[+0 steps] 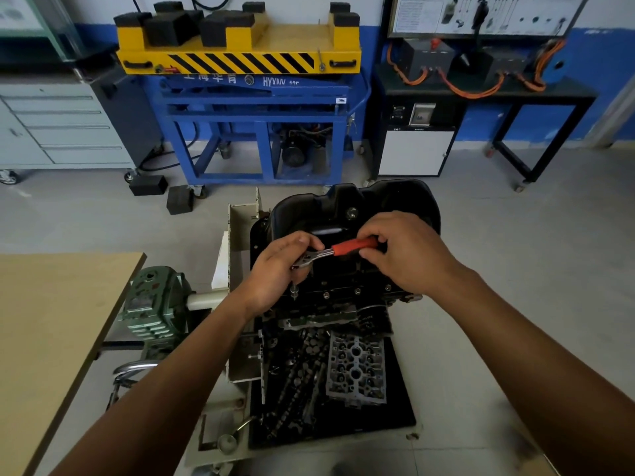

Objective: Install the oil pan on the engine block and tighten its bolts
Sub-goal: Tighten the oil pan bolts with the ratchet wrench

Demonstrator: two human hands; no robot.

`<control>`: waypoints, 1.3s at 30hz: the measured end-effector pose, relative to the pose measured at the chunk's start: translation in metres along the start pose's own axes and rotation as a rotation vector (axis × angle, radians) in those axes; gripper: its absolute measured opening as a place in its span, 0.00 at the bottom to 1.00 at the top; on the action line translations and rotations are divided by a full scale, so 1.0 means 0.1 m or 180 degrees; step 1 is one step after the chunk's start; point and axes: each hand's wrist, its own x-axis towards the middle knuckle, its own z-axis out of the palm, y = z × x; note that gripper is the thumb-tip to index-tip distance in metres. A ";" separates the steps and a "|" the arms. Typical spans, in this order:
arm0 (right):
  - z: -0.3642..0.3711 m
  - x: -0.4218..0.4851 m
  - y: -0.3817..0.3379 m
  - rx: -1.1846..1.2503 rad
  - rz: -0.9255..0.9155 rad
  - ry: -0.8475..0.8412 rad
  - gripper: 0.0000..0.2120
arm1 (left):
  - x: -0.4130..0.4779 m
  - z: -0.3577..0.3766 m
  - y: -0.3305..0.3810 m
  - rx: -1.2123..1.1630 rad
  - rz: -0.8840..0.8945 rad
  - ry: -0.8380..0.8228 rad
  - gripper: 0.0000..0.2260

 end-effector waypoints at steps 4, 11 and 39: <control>0.08 -0.04 -0.03 0.0165 0.0038 0.0150 0.07 | 0.01 0.02 0.02 0.0027 0.0025 0.0279 0.14; -0.08 -0.18 -0.26 0.0143 0.0528 -0.1127 0.11 | 0.07 0.36 0.00 -0.0099 0.0207 0.1065 0.11; -0.19 0.03 -0.28 -0.0459 0.0222 -0.1109 0.12 | 0.03 0.11 0.03 -0.0099 0.0005 0.0494 0.16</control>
